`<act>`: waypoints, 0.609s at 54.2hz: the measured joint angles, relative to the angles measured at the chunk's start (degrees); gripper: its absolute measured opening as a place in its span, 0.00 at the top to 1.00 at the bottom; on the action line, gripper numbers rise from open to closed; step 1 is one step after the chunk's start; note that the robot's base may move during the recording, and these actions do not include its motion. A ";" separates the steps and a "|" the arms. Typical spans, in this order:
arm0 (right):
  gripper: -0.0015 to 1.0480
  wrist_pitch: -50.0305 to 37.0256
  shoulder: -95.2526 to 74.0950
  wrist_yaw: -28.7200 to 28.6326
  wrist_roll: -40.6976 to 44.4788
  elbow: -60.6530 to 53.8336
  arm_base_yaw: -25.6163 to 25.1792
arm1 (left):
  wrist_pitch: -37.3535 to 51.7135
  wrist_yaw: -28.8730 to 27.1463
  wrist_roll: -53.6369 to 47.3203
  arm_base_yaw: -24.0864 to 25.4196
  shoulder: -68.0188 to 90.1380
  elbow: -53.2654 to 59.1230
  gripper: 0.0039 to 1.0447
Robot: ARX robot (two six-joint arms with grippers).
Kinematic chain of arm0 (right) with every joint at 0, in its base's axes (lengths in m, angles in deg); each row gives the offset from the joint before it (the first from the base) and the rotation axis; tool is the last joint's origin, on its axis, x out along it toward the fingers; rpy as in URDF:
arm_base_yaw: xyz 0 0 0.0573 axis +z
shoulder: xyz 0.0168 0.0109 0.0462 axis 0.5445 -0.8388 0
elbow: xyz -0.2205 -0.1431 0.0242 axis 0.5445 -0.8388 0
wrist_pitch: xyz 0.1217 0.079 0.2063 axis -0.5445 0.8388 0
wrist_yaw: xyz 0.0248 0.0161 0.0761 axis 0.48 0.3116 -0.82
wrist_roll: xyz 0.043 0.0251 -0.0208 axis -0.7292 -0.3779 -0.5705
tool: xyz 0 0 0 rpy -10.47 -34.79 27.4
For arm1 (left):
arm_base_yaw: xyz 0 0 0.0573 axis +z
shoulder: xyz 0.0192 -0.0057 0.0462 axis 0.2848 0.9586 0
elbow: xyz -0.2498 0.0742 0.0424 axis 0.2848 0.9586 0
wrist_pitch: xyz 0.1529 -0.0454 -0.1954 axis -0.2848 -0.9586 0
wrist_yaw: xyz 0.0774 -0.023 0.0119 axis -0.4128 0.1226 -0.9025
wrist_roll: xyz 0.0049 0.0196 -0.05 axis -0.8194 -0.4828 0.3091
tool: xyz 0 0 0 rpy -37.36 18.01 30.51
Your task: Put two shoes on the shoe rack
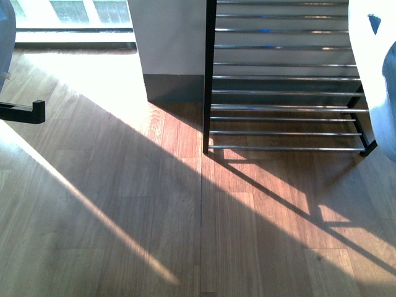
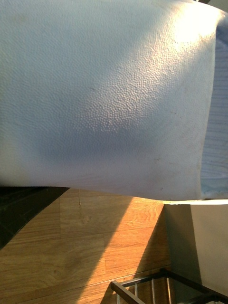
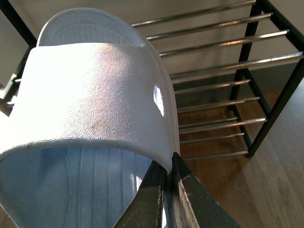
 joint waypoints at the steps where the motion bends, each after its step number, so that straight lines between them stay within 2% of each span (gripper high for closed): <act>1: 0.98 0.00 0.00 0.00 0.00 0.00 0.00 | 0.00 -0.02 0.00 0.00 0.00 0.00 0.98; 33: 0.98 0.00 0.00 0.02 -0.44 0.00 -0.02 | 0.00 -0.02 0.00 0.00 0.00 0.07 0.98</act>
